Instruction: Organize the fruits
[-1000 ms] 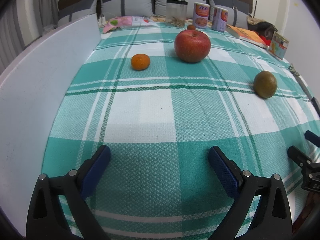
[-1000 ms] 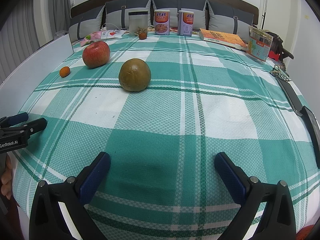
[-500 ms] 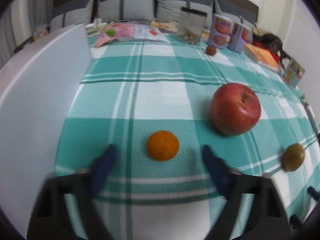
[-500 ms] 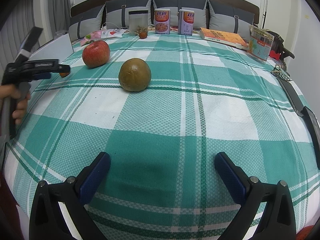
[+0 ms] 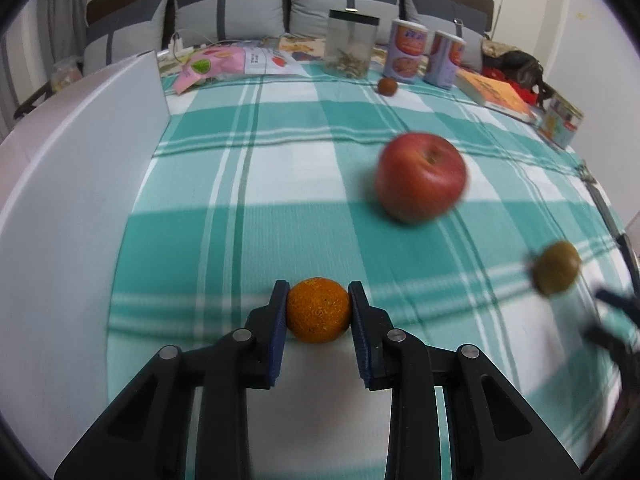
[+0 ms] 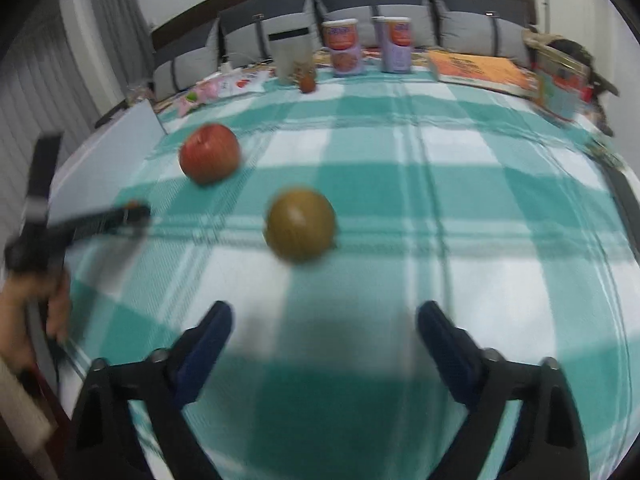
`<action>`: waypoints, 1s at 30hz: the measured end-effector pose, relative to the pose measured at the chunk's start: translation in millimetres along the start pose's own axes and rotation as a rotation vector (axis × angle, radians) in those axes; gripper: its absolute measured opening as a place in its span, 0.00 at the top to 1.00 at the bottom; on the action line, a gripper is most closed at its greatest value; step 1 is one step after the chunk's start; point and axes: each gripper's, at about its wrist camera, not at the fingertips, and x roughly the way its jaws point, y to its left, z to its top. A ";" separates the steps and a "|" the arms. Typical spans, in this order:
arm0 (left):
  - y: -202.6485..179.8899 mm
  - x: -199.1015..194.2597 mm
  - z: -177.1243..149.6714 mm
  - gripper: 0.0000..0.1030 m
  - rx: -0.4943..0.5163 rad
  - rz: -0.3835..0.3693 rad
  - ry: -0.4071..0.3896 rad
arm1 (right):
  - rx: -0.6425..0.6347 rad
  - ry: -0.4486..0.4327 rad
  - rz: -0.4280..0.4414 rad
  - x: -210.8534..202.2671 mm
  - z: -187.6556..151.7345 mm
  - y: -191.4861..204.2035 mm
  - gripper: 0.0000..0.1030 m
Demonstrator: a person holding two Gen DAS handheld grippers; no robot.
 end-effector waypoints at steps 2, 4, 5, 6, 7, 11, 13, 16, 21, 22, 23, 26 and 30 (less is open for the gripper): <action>-0.2 -10.2 -11.4 0.71 -0.014 -0.012 0.020 | -0.008 0.011 0.015 13.6 17.6 4.4 0.17; 0.8 -19.5 -22.5 0.72 -0.032 -0.017 0.029 | -0.032 0.039 0.010 30.9 32.2 10.0 0.24; 1.1 -23.5 -28.0 0.72 -0.038 -0.021 0.032 | -0.045 0.055 0.009 39.1 37.7 12.9 0.38; 0.9 -27.0 -33.1 0.72 -0.040 -0.021 0.034 | -0.052 0.069 0.010 43.9 39.7 14.4 0.53; 0.3 -29.4 -37.0 0.72 -0.037 -0.019 0.032 | -0.059 0.090 0.005 48.6 41.1 14.8 0.53; -2.1 -40.3 -53.4 0.72 -0.026 -0.024 0.033 | -0.049 0.100 0.025 38.2 32.7 15.8 0.53; -3.8 -48.6 -63.5 0.72 -0.024 -0.036 0.031 | -0.052 0.106 0.048 23.9 21.4 19.6 0.53; -8.4 -58.3 -79.2 0.72 -0.015 -0.049 0.026 | -0.073 0.129 0.073 -0.8 -4.6 31.4 0.53; -15.4 -58.6 -98.9 0.69 0.006 -0.030 0.023 | -0.112 0.137 0.055 -17.8 -50.0 48.7 0.53; -16.2 -60.1 -100.3 0.67 0.011 -0.023 0.009 | -0.115 0.133 0.048 -16.5 -55.3 49.9 0.53; -17.5 -60.4 -101.4 0.55 0.020 -0.004 0.008 | -0.114 0.114 0.042 -18.5 -58.7 50.0 0.51; -16.4 -66.5 -106.8 0.18 0.012 0.041 -0.009 | -0.106 0.080 0.034 -25.7 -66.6 49.7 0.21; -11.0 -63.3 -116.0 0.17 0.006 0.059 0.014 | -0.122 0.047 -0.010 -32.2 -73.6 45.5 0.19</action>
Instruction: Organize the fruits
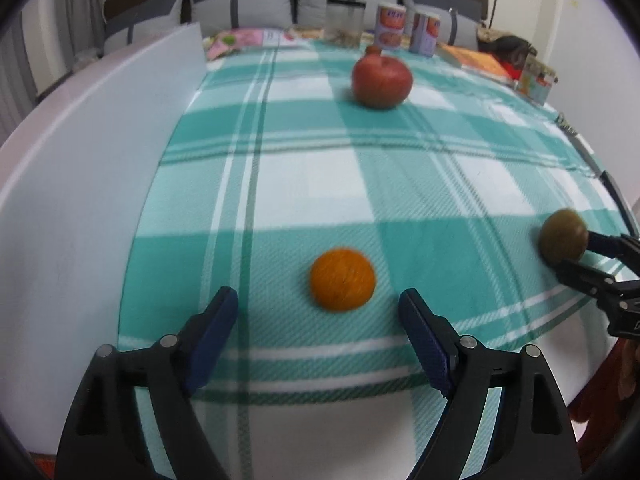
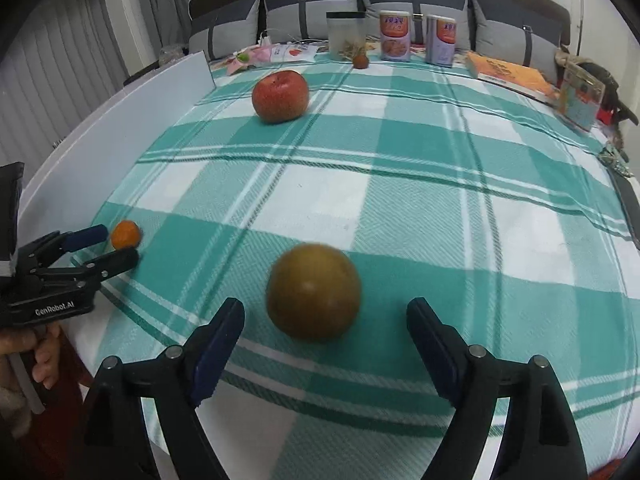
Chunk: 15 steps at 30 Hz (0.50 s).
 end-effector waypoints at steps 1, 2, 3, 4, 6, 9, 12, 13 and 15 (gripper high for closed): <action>-0.8 -1.2 -1.5 0.16 0.008 0.006 -0.010 | 0.005 0.011 -0.007 2.3 -2.1 -1.0 0.19; -2.1 -0.4 -2.5 0.14 0.018 0.017 -0.005 | 0.007 0.018 -0.015 4.0 -4.2 -1.1 0.19; -2.5 -0.6 -3.4 0.13 0.019 0.021 -0.007 | 0.000 0.010 -0.027 3.9 -6.2 0.5 0.18; -2.2 -0.4 -4.4 0.12 0.016 0.023 -0.008 | -0.011 0.011 -0.042 4.6 -6.9 3.3 0.18; -0.7 -0.3 -6.6 0.09 0.010 0.027 -0.014 | -0.031 0.023 -0.071 7.6 -7.6 9.5 0.12; -0.7 -0.4 -8.3 0.08 0.017 0.029 -0.019 | -0.040 0.024 -0.099 8.7 -10.6 14.4 0.10; -0.6 -0.2 -9.2 0.06 0.021 0.029 -0.024 | -0.036 0.016 -0.104 8.4 -13.0 14.0 0.09; -0.4 0.0 -9.6 0.06 0.023 0.031 -0.026 | -0.033 0.013 -0.104 8.4 -13.7 13.7 0.08; -0.6 0.0 -10.2 0.05 0.025 0.033 -0.032 | -0.033 0.004 -0.110 8.6 -14.9 14.6 0.06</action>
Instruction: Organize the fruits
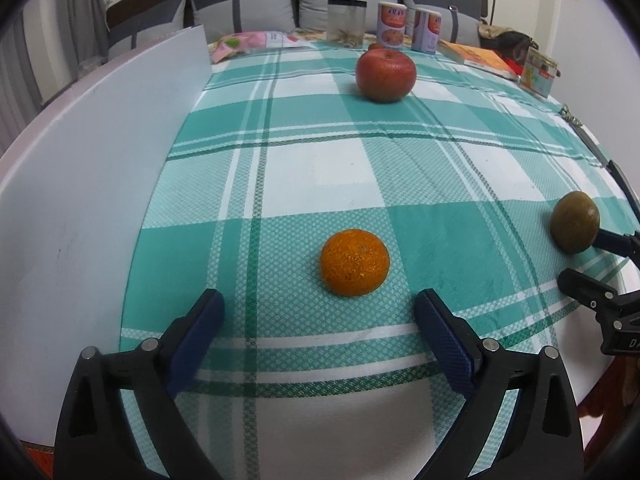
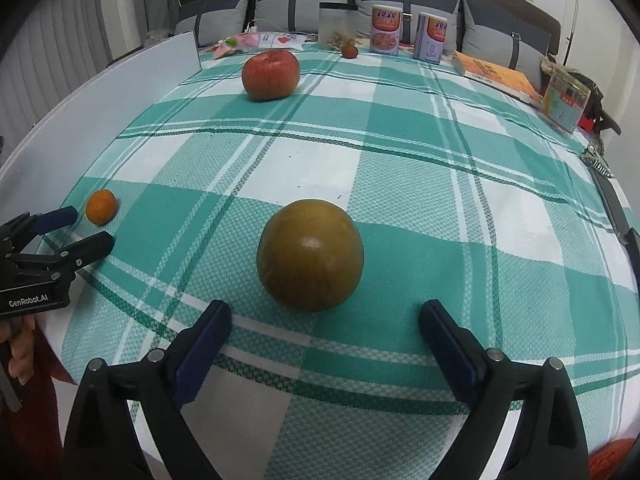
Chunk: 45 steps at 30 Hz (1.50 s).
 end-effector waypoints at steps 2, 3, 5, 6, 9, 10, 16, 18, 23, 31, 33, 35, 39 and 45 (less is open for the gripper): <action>-0.3 -0.4 -0.8 0.05 0.000 0.002 -0.006 | 0.007 -0.004 -0.008 0.6 -0.6 0.1 0.05; -0.5 -0.6 -1.1 0.05 0.001 0.004 -0.009 | 0.009 -0.006 -0.011 0.7 -1.0 0.0 0.02; -0.8 -0.6 -1.6 0.05 0.001 0.005 -0.013 | 0.018 -0.002 -0.025 2.3 -1.2 -1.1 0.00; -0.9 -0.6 -1.9 0.05 0.001 0.007 -0.014 | 0.024 -0.004 -0.021 2.4 -1.2 -1.9 0.00; -0.5 -1.1 -3.3 0.04 -0.001 0.009 -0.020 | 0.019 -0.005 -0.023 2.2 -1.3 -1.4 0.00; -0.2 -1.0 -2.9 0.04 -0.003 0.007 -0.020 | 0.020 -0.006 -0.022 2.1 -1.4 -1.7 0.00; 17.9 -6.4 13.5 0.07 -0.031 -0.119 0.073 | 0.028 0.064 0.066 -2.0 6.7 -13.6 0.00; 22.3 -11.9 20.3 0.07 -0.027 -0.128 0.064 | 0.101 0.069 0.151 -6.1 9.5 -29.6 0.01; 2.5 -8.8 35.7 0.23 0.063 -0.123 0.080 | 0.111 0.134 0.225 -2.6 26.2 -34.8 0.15; -10.0 10.1 36.8 0.69 0.076 -0.110 0.135 | 0.020 0.278 0.216 18.6 52.6 -14.4 0.41; -8.9 9.2 37.3 0.71 0.068 -0.113 0.134 | -0.019 0.266 0.191 20.4 55.3 -8.4 0.53; -6.7 4.7 38.4 0.72 0.053 -0.128 0.131 | -0.004 0.264 0.201 21.2 57.7 -9.1 0.53; 6.7 -29.4 51.5 0.73 -0.025 -0.210 0.091 | 0.058 0.230 0.268 5.2 67.4 -11.1 0.53; 72.5 -106.6 88.8 0.73 -0.157 -0.287 -0.012 | -0.016 0.138 0.409 -40.7 127.7 45.1 0.53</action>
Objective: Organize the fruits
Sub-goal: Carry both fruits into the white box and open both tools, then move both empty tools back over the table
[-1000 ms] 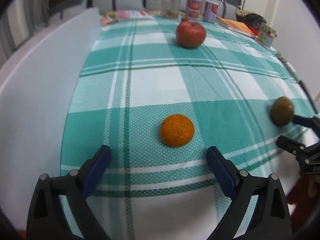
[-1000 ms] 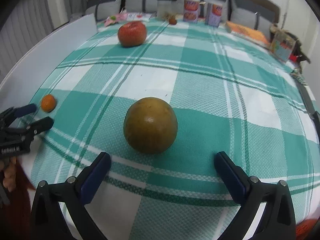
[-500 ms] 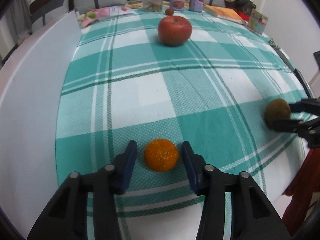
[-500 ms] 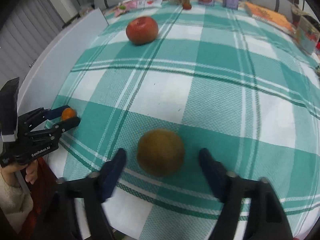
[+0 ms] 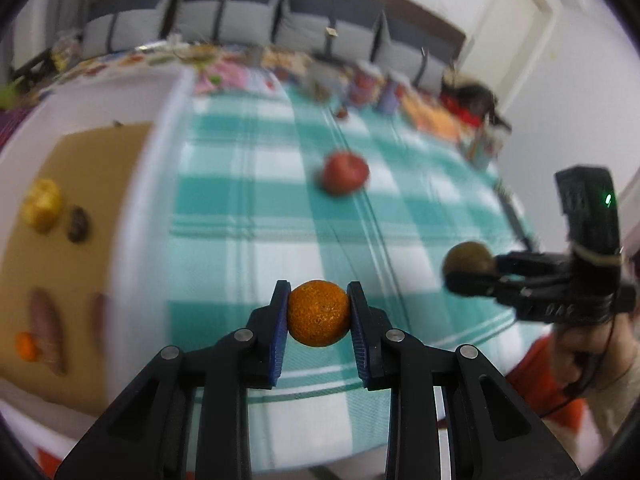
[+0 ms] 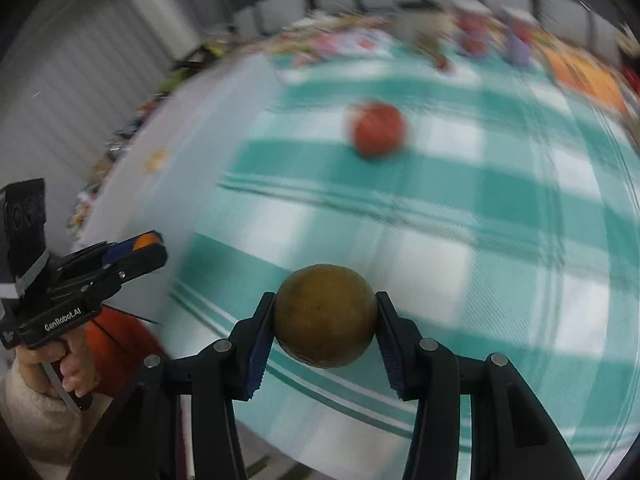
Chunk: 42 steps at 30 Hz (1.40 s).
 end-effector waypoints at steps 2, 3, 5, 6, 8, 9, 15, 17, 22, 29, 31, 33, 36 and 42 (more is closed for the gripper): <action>29.8 -27.1 14.5 0.73 -0.054 0.027 -0.035 | -0.077 -0.018 0.050 -0.8 25.3 42.0 0.53; 47.2 -37.1 20.5 0.72 -0.085 0.050 -0.046 | -0.114 -0.024 0.071 -0.5 34.5 61.1 0.53; 82.8 -48.1 30.7 0.72 -0.134 0.122 -0.056 | -0.199 -0.022 0.123 10.1 57.2 109.7 0.53; 102.9 -50.2 33.9 0.72 -0.157 0.171 -0.055 | -0.238 -0.017 0.145 18.3 66.2 132.3 0.53; 147.9 -45.7 37.8 0.72 -0.208 0.266 -0.024 | -0.300 -0.004 0.166 36.5 79.4 169.3 0.53; 166.0 -42.0 37.3 0.72 -0.237 0.307 -0.007 | -0.336 0.010 0.176 51.3 86.8 192.9 0.53; 253.4 -13.4 21.0 0.72 -0.386 0.455 0.147 | -0.465 0.136 0.155 142.3 98.9 274.4 0.53; 260.1 -6.0 16.8 0.72 -0.398 0.468 0.177 | -0.490 0.170 0.134 167.0 96.1 287.3 0.53; 257.9 -1.2 6.8 0.64 -0.391 0.503 0.201 | -0.526 0.208 0.069 199.1 90.1 289.5 0.53; 232.9 -43.7 17.3 0.28 -0.346 0.568 0.038 | -0.482 0.074 0.082 158.1 96.7 269.7 0.24; 212.2 -61.9 24.9 0.21 -0.322 0.575 -0.038 | -0.458 -0.017 0.096 126.0 102.8 255.2 0.19; 180.9 -78.5 32.3 0.18 -0.288 0.554 -0.125 | -0.431 -0.100 0.093 90.8 105.5 234.4 0.06; 128.6 -83.4 38.1 0.14 -0.227 0.484 -0.196 | -0.391 -0.211 0.050 37.8 95.9 184.9 0.01; 8.8 -32.3 27.3 0.10 -0.088 0.215 -0.171 | -0.257 -0.229 -0.196 -0.6 44.9 39.6 0.00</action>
